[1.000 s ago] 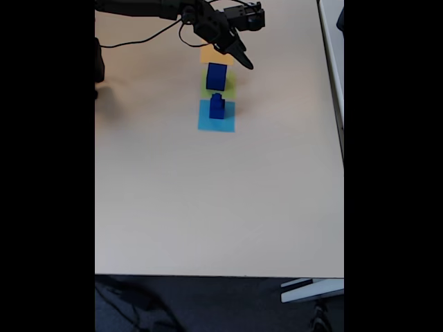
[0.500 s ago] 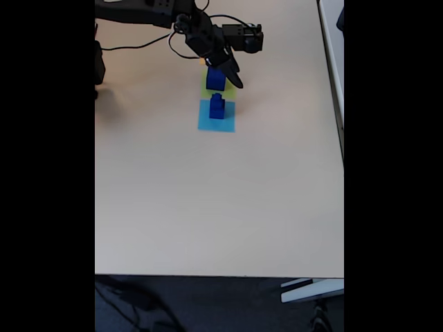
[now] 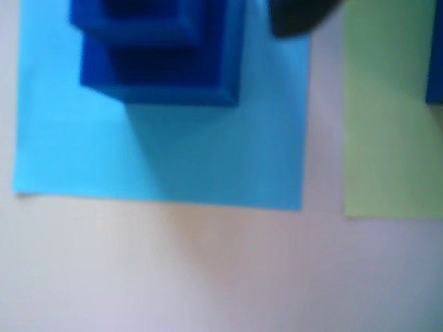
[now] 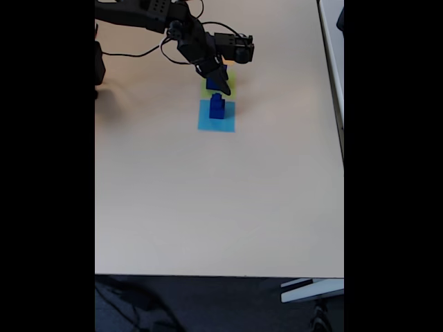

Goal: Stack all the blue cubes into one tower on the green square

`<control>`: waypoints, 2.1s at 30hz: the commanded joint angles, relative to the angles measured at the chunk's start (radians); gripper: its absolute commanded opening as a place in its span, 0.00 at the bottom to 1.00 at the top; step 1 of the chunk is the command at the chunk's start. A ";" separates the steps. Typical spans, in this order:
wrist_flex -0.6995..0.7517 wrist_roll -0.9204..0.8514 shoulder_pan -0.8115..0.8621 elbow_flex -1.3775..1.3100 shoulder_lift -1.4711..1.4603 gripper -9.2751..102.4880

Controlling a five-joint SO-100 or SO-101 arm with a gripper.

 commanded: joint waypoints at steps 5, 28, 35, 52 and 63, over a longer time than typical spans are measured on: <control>-0.017 0.011 0.017 0.055 0.110 0.27; -0.034 -0.028 0.058 0.066 0.083 0.25; -0.049 -0.032 0.060 0.046 0.048 0.25; -0.057 -0.038 0.063 0.023 0.015 0.24; -0.052 -0.043 0.064 0.014 0.014 0.21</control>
